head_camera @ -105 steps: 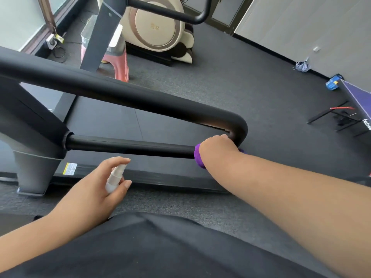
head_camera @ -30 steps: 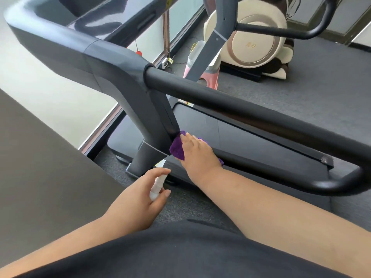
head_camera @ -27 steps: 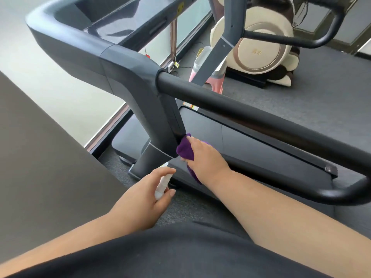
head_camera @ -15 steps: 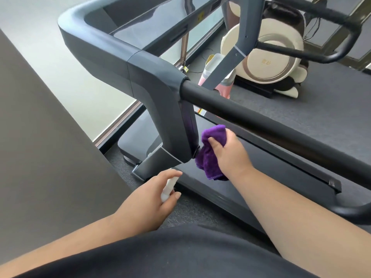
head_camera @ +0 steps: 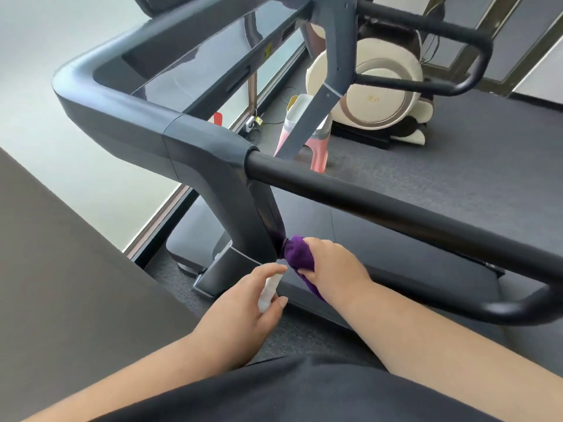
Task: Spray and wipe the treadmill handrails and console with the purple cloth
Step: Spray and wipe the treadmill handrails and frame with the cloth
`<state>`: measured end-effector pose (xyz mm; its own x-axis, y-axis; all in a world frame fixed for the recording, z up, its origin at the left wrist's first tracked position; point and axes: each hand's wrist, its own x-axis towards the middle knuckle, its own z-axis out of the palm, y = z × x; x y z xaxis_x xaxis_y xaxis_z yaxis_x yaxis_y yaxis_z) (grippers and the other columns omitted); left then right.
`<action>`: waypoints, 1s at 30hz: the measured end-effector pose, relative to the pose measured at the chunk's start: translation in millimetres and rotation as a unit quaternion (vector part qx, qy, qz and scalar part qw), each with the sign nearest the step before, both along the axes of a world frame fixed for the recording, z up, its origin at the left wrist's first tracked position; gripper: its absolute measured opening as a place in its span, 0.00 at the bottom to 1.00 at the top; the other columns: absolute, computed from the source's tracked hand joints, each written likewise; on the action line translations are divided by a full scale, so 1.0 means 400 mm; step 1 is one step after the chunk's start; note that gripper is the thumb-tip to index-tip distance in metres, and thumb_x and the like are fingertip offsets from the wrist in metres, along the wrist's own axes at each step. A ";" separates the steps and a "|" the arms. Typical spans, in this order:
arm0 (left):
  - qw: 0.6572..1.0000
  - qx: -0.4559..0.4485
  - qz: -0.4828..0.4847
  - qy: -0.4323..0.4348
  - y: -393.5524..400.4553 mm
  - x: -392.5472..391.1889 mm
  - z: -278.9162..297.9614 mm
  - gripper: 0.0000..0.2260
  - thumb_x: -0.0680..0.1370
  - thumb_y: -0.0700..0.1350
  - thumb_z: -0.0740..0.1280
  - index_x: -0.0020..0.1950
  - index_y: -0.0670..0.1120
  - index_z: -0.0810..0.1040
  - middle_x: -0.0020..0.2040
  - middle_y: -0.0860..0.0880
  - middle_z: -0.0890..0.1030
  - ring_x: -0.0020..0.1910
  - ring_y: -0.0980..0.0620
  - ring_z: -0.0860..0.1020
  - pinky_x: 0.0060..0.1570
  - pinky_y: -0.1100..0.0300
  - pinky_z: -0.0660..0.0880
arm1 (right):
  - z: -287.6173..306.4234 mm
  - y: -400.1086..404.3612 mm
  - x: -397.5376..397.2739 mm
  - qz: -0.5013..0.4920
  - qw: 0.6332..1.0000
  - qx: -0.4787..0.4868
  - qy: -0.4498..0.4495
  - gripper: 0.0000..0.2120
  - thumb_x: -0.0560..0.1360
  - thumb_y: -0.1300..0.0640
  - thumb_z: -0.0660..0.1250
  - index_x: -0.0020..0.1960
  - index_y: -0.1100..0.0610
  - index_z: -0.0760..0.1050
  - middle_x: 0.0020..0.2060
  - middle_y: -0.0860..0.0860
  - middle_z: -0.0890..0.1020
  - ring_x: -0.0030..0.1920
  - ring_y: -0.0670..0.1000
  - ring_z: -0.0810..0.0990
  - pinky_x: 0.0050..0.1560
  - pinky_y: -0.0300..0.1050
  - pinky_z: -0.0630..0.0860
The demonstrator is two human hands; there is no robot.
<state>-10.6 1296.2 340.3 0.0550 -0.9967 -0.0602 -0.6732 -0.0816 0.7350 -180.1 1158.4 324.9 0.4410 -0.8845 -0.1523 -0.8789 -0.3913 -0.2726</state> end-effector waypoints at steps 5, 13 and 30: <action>0.999 -0.020 -0.043 0.008 -0.056 -0.054 0.022 0.21 0.78 0.59 0.64 0.61 0.79 0.57 0.50 0.72 0.74 0.50 0.71 0.74 0.39 0.71 0.69 | 0.016 0.022 -0.100 -0.018 1.000 0.002 0.007 0.19 0.75 0.44 0.71 0.63 0.46 0.72 0.58 0.47 0.81 0.57 0.53 0.80 0.56 0.51 0.79; 0.996 -0.003 -0.078 0.036 -0.100 -0.172 0.014 0.21 0.77 0.58 0.65 0.60 0.79 0.58 0.49 0.66 0.77 0.48 0.66 0.76 0.41 0.66 0.71 | 0.003 0.049 -0.245 -0.014 0.998 -0.037 0.051 0.21 0.71 0.51 0.76 0.60 0.48 0.71 0.57 0.48 0.80 0.59 0.53 0.78 0.59 0.49 0.77; 0.998 0.001 -0.067 -0.018 -0.024 -0.575 0.038 0.22 0.77 0.56 0.65 0.58 0.80 0.58 0.46 0.62 0.78 0.44 0.66 0.76 0.38 0.67 0.68 | -0.005 0.108 -0.654 0.103 0.985 -0.086 0.111 0.37 0.78 0.63 0.67 0.80 0.53 0.51 0.79 0.55 0.55 0.79 0.57 0.52 0.79 0.52 0.50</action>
